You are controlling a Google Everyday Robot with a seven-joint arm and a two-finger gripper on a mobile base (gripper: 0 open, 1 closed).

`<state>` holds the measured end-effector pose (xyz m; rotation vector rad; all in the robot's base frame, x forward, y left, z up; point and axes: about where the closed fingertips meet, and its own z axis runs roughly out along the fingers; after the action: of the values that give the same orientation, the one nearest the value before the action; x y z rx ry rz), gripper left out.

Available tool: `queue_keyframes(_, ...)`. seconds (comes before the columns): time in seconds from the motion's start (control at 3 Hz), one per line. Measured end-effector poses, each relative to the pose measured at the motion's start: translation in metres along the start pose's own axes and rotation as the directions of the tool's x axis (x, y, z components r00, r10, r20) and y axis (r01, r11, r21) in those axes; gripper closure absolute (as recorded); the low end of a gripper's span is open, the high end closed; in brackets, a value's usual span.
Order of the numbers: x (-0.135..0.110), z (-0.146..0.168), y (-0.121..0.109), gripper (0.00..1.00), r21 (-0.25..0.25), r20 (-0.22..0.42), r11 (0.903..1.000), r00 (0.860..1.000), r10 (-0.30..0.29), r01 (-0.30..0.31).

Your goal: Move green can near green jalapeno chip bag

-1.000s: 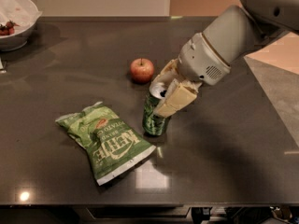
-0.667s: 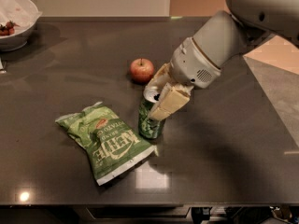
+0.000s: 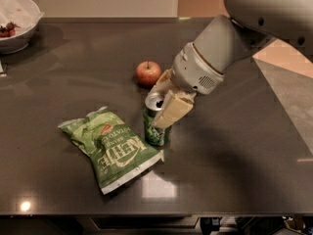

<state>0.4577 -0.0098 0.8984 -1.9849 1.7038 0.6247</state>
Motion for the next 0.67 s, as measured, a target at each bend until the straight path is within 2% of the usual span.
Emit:
queue_keyframes(0.33, -0.0004, -0.0006, 0.0000, 0.13, 0.000, 0.000, 1.0000, 1.000, 0.000, 0.000)
queue_keyframes(0.67, -0.0021, -0.0004, 0.0006, 0.00, 0.001, -0.001, 1.0000, 1.000, -0.003, 0.003)
